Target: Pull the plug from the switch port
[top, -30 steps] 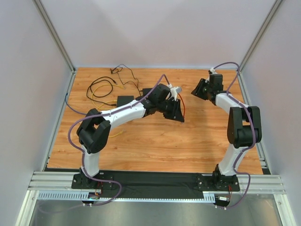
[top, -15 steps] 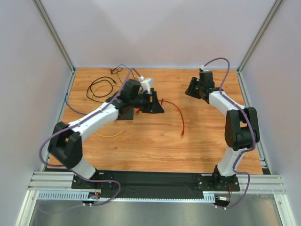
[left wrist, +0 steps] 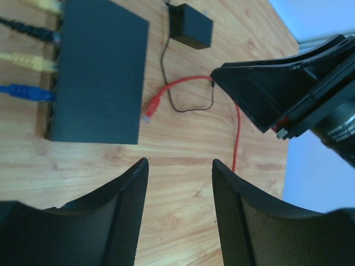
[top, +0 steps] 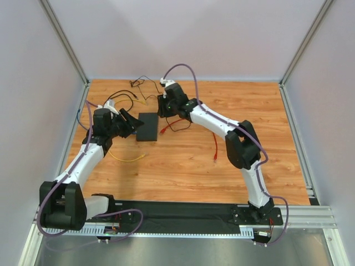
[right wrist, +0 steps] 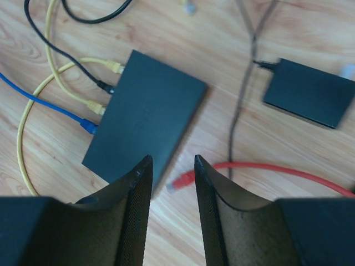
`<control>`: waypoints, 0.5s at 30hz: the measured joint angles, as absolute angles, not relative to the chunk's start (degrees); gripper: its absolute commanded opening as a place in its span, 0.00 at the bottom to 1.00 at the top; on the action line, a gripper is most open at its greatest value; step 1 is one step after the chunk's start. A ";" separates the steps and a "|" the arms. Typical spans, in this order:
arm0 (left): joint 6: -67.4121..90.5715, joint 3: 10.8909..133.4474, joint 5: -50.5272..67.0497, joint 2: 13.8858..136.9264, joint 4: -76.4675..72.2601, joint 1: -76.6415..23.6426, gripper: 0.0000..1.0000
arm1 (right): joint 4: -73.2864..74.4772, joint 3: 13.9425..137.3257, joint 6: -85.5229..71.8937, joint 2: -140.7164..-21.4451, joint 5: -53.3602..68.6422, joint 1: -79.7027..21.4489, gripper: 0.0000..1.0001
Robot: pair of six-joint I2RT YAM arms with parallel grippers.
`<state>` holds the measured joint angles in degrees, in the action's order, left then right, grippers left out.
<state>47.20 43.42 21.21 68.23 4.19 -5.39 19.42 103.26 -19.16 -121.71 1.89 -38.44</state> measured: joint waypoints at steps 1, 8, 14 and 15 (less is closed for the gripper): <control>47.88 42.52 20.84 68.47 3.88 -4.75 0.54 | 20.34 105.78 -18.68 -123.94 1.76 -39.59 0.38; 49.65 41.36 18.94 73.93 -0.60 -1.67 0.50 | 23.66 113.38 -17.19 -132.97 2.00 -43.92 0.37; 49.60 40.62 19.62 81.28 -6.57 0.08 0.54 | 24.58 113.43 -16.10 -134.41 2.02 -43.79 0.37; 49.58 40.05 19.62 82.56 -7.44 0.40 0.54 | 24.60 113.43 -15.99 -134.43 2.00 -43.68 0.37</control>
<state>49.58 40.05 19.62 82.56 -7.44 0.40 24.60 113.43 -15.99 -134.43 2.00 -43.68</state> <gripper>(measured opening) 0.538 0.372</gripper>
